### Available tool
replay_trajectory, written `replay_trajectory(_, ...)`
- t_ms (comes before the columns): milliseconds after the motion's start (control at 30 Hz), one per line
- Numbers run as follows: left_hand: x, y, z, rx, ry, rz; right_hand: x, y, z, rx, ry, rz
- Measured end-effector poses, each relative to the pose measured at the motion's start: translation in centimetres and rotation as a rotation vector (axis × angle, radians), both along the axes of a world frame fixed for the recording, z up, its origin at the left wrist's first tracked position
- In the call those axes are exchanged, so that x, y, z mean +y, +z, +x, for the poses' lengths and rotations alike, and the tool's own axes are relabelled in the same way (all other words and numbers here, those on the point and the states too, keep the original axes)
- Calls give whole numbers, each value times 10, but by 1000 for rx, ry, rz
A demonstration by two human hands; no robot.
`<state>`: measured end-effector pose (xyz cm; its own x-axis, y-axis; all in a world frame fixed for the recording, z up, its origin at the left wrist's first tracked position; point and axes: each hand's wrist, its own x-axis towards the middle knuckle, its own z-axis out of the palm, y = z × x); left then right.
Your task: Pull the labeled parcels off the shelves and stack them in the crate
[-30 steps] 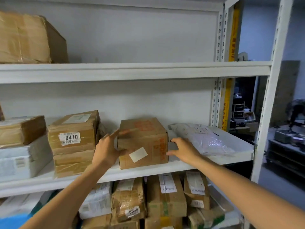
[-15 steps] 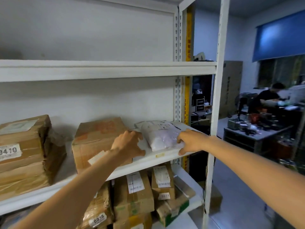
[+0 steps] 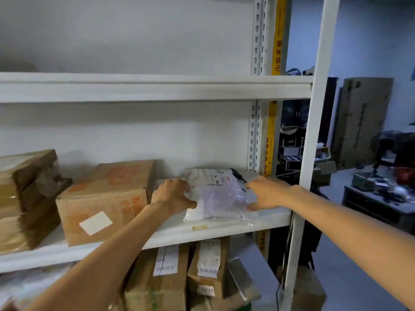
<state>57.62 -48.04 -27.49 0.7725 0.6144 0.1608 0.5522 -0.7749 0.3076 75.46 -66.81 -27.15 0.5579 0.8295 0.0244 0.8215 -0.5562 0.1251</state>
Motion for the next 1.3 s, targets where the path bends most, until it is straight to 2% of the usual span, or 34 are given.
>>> replay_trajectory(67, 1, -7, 13, -32, 77, -106, 0, -2, 13, 26, 10, 19)
replay_trajectory(200, 10, -21, 38, -79, 172, -317, 8, -15, 33, 235, -24, 194)
replay_trajectory(400, 22, -47, 68, -363, 154, -742, 37, -41, 38, 590, -57, 454)
replay_trajectory(467, 29, -52, 71, -373, 136, -838, 46, -49, 42, 695, -99, 538)
replay_trajectory(567, 34, -49, 71, -317, 170, -942, 59, -64, 52, 999, -135, 685)
replay_trajectory(633, 32, -47, 70, -346, 203, -1022, 61, -63, 49, 1105, -130, 780)
replay_trajectory(767, 13, -47, 62, -583, 207, -1004, 60, -62, 43, 1070, -115, 940)
replay_trajectory(933, -5, -48, 32, -795, 58, -819, 45, -57, 22, 1010, -89, 1084)
replay_trajectory(1067, -8, -48, 10, -816, -11, -807, 29, -53, -13, 909, -64, 1109)
replay_trajectory(1300, -9, -76, -27, -763, -175, -789, -4, -67, -78, 880, -131, 1201)
